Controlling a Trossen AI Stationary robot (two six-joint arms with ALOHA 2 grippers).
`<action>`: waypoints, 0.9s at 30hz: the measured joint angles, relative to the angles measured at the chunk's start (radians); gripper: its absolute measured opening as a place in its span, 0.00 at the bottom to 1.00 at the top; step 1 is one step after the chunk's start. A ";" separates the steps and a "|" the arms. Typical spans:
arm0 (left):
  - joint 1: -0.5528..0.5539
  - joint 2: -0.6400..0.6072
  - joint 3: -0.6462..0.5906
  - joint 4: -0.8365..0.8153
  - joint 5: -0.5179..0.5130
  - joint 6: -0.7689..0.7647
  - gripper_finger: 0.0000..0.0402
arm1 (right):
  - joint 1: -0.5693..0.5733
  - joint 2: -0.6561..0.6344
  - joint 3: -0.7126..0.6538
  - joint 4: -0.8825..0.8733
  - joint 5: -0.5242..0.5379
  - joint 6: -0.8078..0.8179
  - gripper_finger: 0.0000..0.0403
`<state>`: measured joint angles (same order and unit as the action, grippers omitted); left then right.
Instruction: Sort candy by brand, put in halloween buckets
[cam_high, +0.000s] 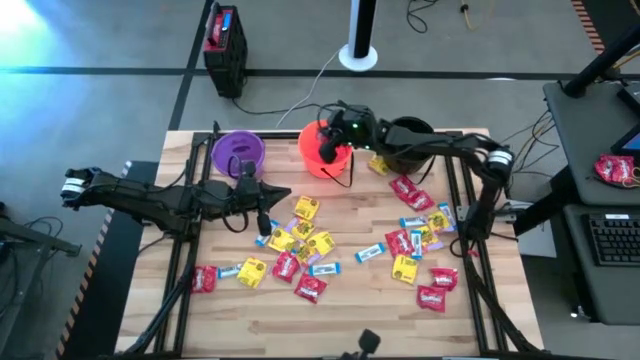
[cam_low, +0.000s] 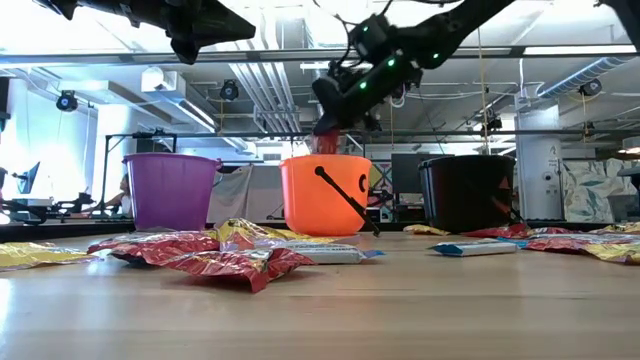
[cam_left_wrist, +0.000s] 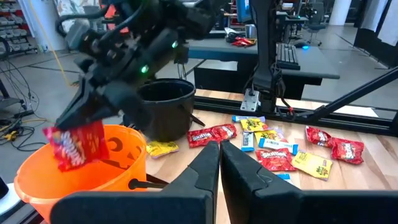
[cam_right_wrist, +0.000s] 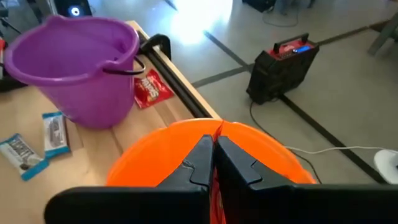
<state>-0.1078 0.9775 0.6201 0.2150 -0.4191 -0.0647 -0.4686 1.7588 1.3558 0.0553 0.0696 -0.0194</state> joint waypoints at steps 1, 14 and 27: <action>0.000 0.000 0.000 0.000 0.000 0.000 0.00 | 0.000 0.013 0.007 0.000 0.000 0.000 0.02; 0.000 0.007 0.000 -0.001 0.000 0.000 0.00 | -0.001 0.073 0.029 -0.014 0.001 0.008 0.02; 0.000 0.014 0.000 0.001 0.000 0.000 0.00 | -0.003 0.063 0.027 -0.020 0.009 0.028 0.02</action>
<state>-0.1078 0.9920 0.6201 0.2161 -0.4194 -0.0647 -0.4721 1.8217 1.3827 0.0350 0.0787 0.0083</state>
